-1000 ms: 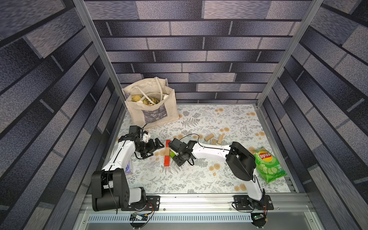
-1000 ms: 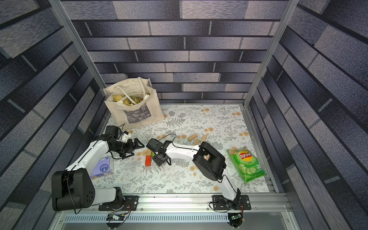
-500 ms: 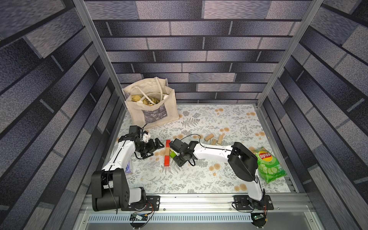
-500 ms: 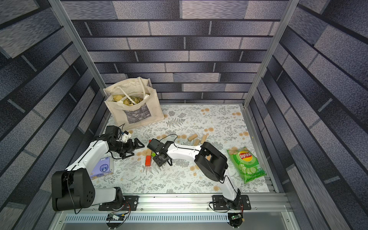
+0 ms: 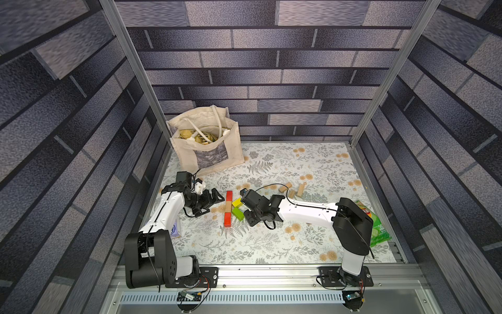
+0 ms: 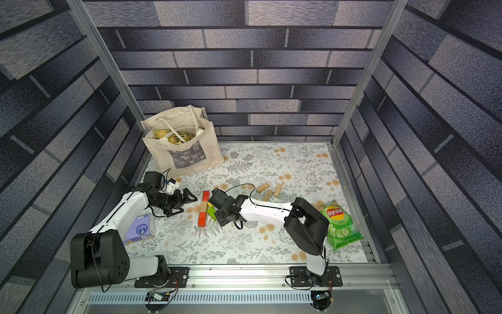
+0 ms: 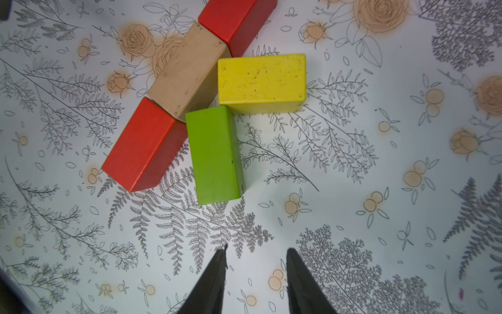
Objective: Assemble the letter k with building blocks
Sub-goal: Assemble the building block at the center of the board.
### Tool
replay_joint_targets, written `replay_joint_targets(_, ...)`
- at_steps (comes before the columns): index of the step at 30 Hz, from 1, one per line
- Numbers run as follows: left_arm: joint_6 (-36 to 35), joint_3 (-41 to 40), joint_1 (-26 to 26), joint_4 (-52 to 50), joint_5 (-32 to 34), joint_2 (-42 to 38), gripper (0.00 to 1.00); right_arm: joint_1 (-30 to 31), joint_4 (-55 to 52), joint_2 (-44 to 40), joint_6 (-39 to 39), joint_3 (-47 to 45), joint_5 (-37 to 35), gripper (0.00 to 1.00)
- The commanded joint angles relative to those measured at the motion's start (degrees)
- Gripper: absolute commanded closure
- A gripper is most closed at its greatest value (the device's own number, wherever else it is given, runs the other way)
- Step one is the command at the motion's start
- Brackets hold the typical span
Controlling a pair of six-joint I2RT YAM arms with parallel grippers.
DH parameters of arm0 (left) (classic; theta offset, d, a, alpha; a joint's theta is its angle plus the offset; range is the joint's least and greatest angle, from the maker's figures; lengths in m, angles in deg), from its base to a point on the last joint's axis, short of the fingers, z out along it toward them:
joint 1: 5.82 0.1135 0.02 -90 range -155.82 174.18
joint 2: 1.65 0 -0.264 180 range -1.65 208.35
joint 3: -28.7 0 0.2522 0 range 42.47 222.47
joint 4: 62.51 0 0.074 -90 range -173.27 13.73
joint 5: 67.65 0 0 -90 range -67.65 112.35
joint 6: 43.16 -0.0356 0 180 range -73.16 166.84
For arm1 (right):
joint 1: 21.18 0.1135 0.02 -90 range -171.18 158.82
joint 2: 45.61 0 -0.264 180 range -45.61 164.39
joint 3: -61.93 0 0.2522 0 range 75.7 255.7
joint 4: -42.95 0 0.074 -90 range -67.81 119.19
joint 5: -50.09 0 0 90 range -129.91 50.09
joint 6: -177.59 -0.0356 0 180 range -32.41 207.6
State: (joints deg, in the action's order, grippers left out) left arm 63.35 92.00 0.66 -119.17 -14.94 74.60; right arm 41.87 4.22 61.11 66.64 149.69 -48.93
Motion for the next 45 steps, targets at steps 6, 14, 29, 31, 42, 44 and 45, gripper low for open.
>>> replay_joint_targets(6,-1.4,0.56,0.46,-0.57,-0.76,-0.4,0.0,0.58,-1.94,4.32,-3.62,3.75,-1.53,0.66)
replay_joint_targets(14,-1.38,0.56,0.46,-0.52,-0.85,-0.15,0.0,0.59,-1.56,6.3,-5.62,4.76,0.14,0.68)
replay_joint_targets(29,-1.39,0.56,0.55,-0.48,-0.99,0.12,0.0,0.58,-2.02,7.8,-5.46,5.94,0.06,0.69)
replay_joint_targets(31,-1.4,0.48,0.55,-0.53,-0.98,0.17,0.0,0.59,-1.9,7.89,-5.51,5.9,0.21,0.69)
replay_joint_targets(42,-1.47,0.47,0.53,-0.44,-1.1,0.22,0.0,0.59,-2.09,8.46,-5.2,6.47,0.01,0.69)
replay_joint_targets(44,-1.47,0.47,0.55,-0.49,-1.06,0.22,0.0,0.59,-2.26,8.65,-5.07,6.77,0.03,0.69)
replay_joint_targets(45,-1.44,0.47,0.55,-0.44,-1.07,0.22,0.0,0.58,-2.25,8.68,-4.99,6.84,-0.02,0.69)
